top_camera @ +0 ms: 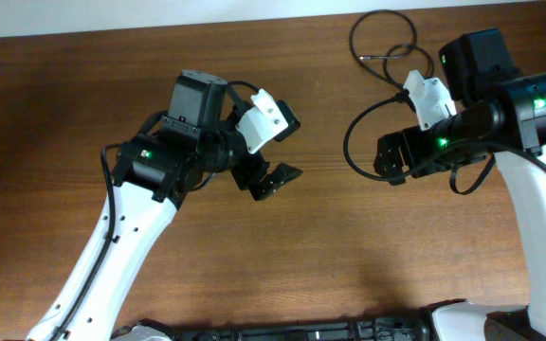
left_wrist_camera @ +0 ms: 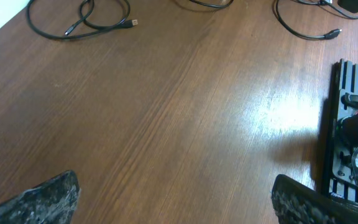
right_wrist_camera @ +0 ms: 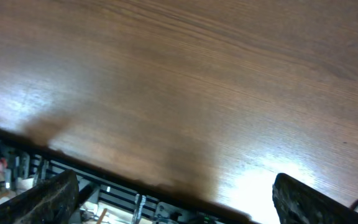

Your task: Untangle cables

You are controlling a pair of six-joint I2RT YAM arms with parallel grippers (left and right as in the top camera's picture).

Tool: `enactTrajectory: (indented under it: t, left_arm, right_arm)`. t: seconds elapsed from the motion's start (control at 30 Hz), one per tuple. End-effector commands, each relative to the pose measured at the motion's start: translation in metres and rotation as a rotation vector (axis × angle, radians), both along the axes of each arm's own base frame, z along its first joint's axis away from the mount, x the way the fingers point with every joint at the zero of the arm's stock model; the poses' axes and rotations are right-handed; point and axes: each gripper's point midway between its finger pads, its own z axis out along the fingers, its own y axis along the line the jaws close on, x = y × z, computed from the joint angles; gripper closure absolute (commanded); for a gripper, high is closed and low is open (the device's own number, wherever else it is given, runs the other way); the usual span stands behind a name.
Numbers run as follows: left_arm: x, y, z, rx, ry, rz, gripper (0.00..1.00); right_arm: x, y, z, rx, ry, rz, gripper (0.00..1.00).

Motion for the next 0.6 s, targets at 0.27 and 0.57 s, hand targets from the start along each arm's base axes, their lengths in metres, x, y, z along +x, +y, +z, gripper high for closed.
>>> enactTrajectory:
  t: [0.27, 0.57]
  left_arm:
    - [0.000, 0.001, 0.012, -0.011, -0.035, -0.003, 0.01]
    - [0.000, 0.001, 0.012, -0.011, -0.035, -0.003, 0.01]
  right_arm:
    - [0.022, 0.014, 0.073, 0.115, -0.442, 0.035, 0.01]
    - [0.022, 0.000, 0.114, 0.152, -0.837, -0.001, 0.01]
